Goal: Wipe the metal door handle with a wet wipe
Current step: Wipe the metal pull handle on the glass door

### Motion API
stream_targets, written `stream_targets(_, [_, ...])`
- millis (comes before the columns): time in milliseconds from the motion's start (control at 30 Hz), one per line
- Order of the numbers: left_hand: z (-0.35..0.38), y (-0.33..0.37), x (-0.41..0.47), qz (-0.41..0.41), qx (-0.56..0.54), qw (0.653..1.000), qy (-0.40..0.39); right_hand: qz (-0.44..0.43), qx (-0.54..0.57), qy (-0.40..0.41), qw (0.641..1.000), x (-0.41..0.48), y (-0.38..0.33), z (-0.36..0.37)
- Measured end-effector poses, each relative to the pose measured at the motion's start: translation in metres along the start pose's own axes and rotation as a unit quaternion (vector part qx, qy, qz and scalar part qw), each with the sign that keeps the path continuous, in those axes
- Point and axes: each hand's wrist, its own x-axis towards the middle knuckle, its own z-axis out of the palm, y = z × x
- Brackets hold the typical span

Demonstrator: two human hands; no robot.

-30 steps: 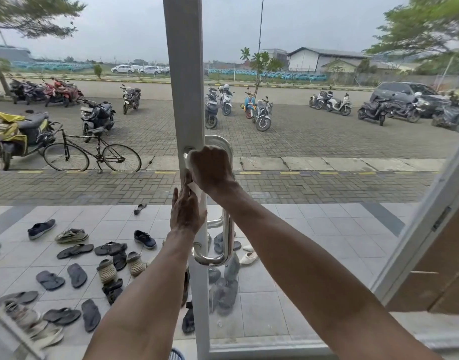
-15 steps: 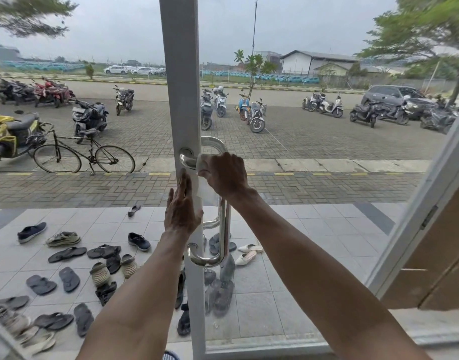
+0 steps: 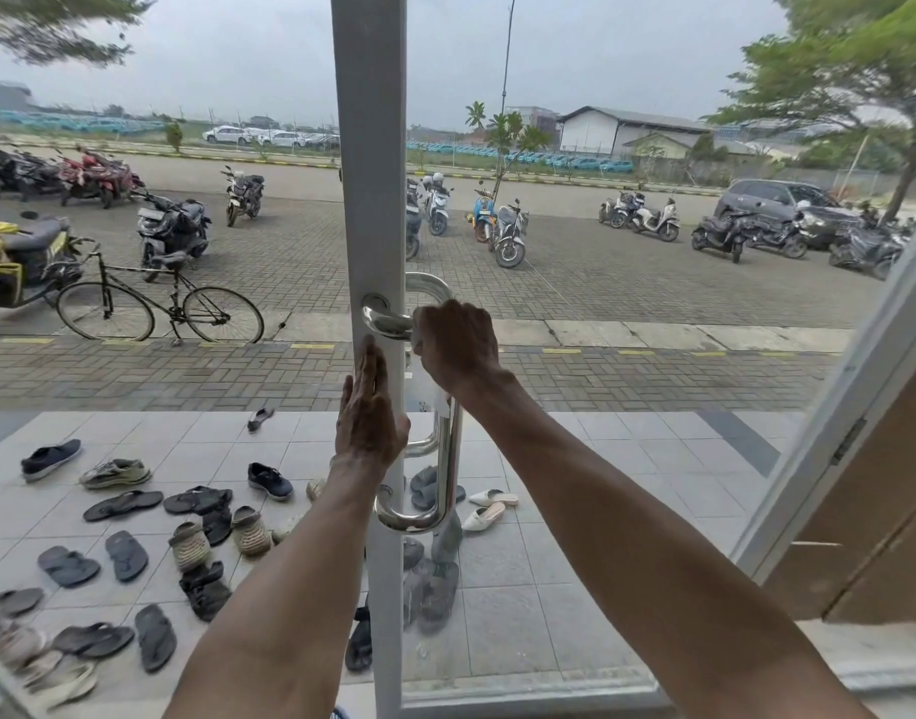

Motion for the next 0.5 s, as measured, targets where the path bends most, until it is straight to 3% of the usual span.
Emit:
stream_targets(167, [-0.001,0.007,-0.002,-0.009,-0.009,1.000,0.005,-0.061,-0.031,-0.014,0.998,0.002,-0.002,0.000])
stream_targets(400, [-0.008,0.005,-0.003,0.004,0.008,1.000,-0.003,0.062,0.140,0.041,0.987,-0.023,0.015,0.013])
stream_targets(500, [-0.009,0.007,-0.004,0.001,0.003,1.000,-0.003,0.086,0.151,0.011,0.985,-0.024,0.019,0.009])
